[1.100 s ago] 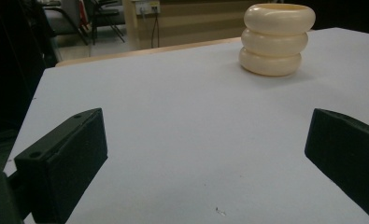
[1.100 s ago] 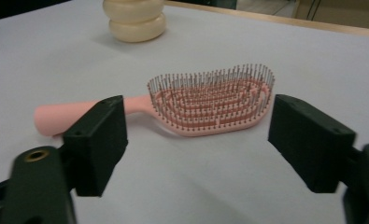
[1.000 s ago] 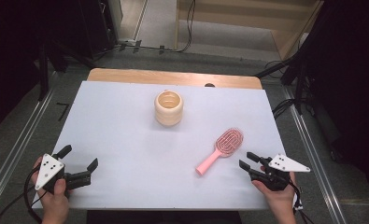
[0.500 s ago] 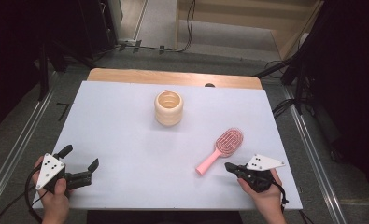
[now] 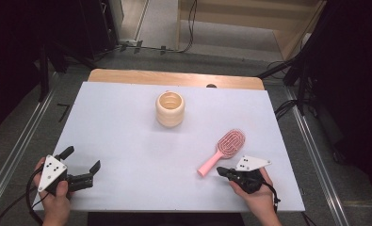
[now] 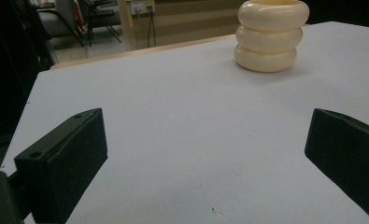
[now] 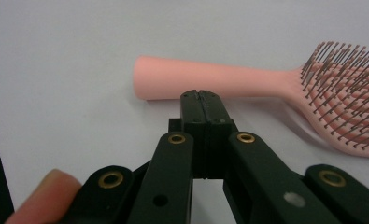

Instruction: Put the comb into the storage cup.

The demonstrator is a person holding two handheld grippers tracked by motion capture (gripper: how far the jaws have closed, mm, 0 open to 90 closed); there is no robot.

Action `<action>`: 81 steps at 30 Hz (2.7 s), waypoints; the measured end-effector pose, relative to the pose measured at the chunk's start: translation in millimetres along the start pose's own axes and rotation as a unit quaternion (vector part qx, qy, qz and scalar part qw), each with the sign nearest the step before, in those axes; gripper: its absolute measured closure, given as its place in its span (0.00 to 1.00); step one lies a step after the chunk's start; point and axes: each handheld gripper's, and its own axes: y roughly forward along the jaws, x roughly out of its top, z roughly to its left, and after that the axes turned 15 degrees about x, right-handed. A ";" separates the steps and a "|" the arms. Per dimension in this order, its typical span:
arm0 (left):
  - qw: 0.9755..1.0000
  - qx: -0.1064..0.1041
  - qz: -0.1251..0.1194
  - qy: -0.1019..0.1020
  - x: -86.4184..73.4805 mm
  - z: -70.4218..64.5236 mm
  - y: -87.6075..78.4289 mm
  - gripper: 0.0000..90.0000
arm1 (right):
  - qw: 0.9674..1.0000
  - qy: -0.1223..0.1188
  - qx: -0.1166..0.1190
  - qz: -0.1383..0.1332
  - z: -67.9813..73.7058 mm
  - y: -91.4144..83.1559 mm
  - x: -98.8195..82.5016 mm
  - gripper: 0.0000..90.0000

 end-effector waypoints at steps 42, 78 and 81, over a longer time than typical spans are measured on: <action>0.998 -0.006 -0.006 0.062 8.4 -26.6 1.5 0.00 | 1.000 -0.005 -0.006 0.015 -18.5 54.1 34.0 0.98; 0.987 -0.148 0.009 0.062 79.0 -83.9 19.1 0.00 | 0.986 0.009 -0.077 -0.145 -19.7 -45.2 -9.0 0.00; 0.985 -0.159 0.011 0.067 83.2 -93.4 24.3 0.00 | 0.985 0.012 -0.082 -0.148 -21.0 -51.3 -15.7 0.00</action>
